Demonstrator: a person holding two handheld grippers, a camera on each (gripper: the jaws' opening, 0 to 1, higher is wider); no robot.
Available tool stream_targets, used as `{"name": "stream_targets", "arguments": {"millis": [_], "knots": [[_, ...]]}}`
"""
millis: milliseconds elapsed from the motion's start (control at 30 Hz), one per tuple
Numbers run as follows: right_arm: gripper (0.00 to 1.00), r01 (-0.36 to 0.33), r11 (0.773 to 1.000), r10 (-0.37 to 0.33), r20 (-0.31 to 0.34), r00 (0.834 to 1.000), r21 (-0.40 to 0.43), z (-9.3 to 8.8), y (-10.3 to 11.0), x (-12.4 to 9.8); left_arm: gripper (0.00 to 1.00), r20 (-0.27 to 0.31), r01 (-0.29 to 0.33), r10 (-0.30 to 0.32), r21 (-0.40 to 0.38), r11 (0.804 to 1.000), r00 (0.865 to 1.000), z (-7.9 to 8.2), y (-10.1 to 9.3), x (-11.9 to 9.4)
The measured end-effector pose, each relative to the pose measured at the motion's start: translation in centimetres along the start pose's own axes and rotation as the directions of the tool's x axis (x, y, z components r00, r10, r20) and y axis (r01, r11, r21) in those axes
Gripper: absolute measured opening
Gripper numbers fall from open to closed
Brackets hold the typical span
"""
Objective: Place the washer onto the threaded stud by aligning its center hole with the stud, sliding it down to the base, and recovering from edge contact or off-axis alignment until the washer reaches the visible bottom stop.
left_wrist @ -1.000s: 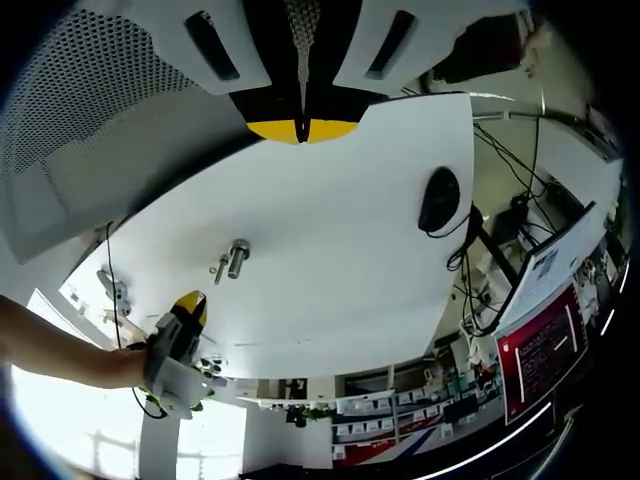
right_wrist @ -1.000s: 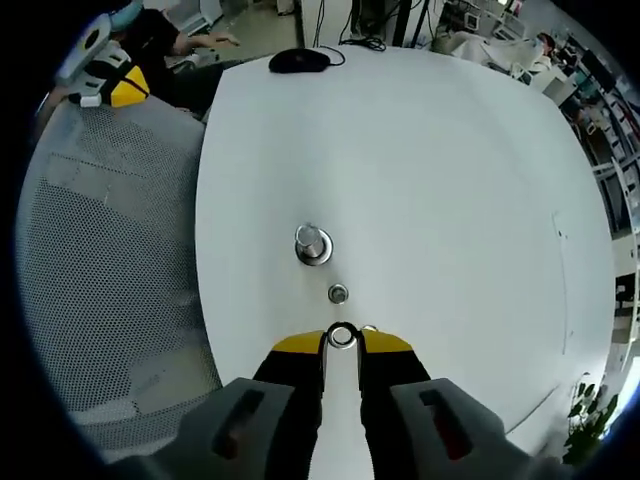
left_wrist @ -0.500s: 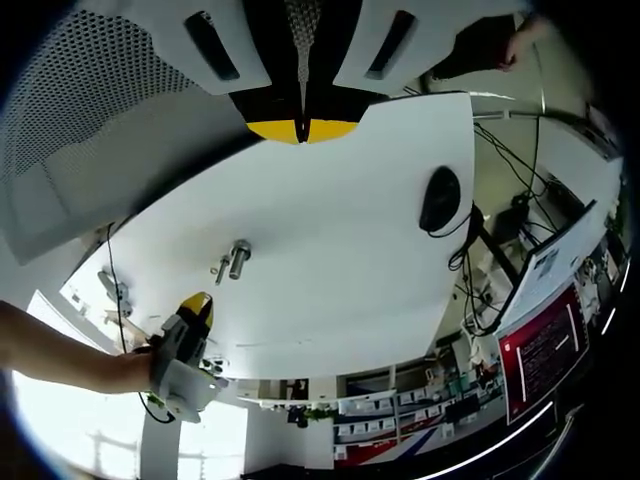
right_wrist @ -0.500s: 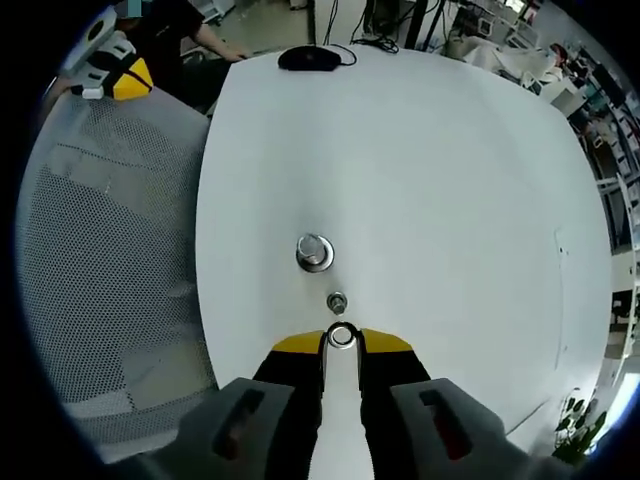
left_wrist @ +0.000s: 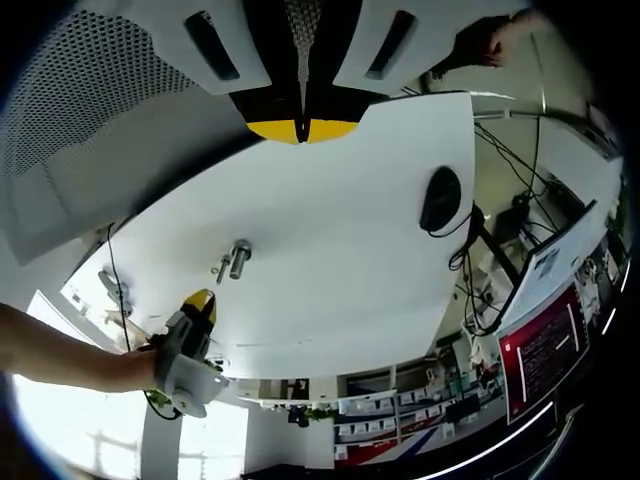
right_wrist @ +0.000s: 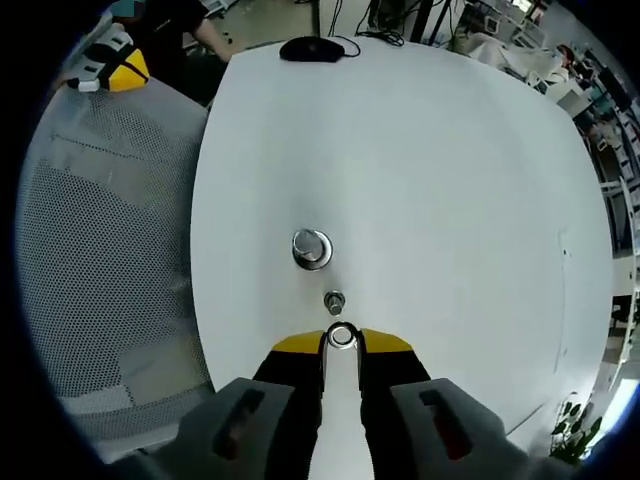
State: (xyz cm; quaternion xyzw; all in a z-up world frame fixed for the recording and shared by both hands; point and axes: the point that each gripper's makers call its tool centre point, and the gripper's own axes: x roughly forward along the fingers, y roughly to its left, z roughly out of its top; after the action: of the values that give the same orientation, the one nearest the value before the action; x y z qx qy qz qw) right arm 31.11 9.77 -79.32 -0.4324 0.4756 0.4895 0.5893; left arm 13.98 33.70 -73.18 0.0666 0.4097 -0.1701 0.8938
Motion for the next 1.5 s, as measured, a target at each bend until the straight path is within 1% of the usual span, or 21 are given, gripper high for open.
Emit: {"name": "stream_targets", "arguments": {"millis": [567,867,1067,1500], "knots": [[0.14,0.001,1.0,-0.001,-0.003,1.0,0.002,0.1,0.2,0.1,0.0,0.009,0.0,0.0,-0.001,1.0,1.0,0.1,0.0,0.0],[0.14,0.005,1.0,-0.005,0.011,1.0,0.004,0.3,0.0,-0.1,0.0,0.009,-0.001,0.001,-0.001,1.0,1.0,0.1,0.0,0.0],[0.14,-0.01,1.0,0.011,0.011,1.0,-0.017,0.5,0.5,0.4,0.0,0.01,-0.004,0.004,-0.004,1.0,1.0,0.1,0.1,0.0],[0.14,-0.016,1.0,0.017,0.008,1.0,-0.015,0.7,0.4,1.1,0.0,0.011,-0.005,0.005,-0.005,1.0,1.0,0.2,0.1,0.0]]}}
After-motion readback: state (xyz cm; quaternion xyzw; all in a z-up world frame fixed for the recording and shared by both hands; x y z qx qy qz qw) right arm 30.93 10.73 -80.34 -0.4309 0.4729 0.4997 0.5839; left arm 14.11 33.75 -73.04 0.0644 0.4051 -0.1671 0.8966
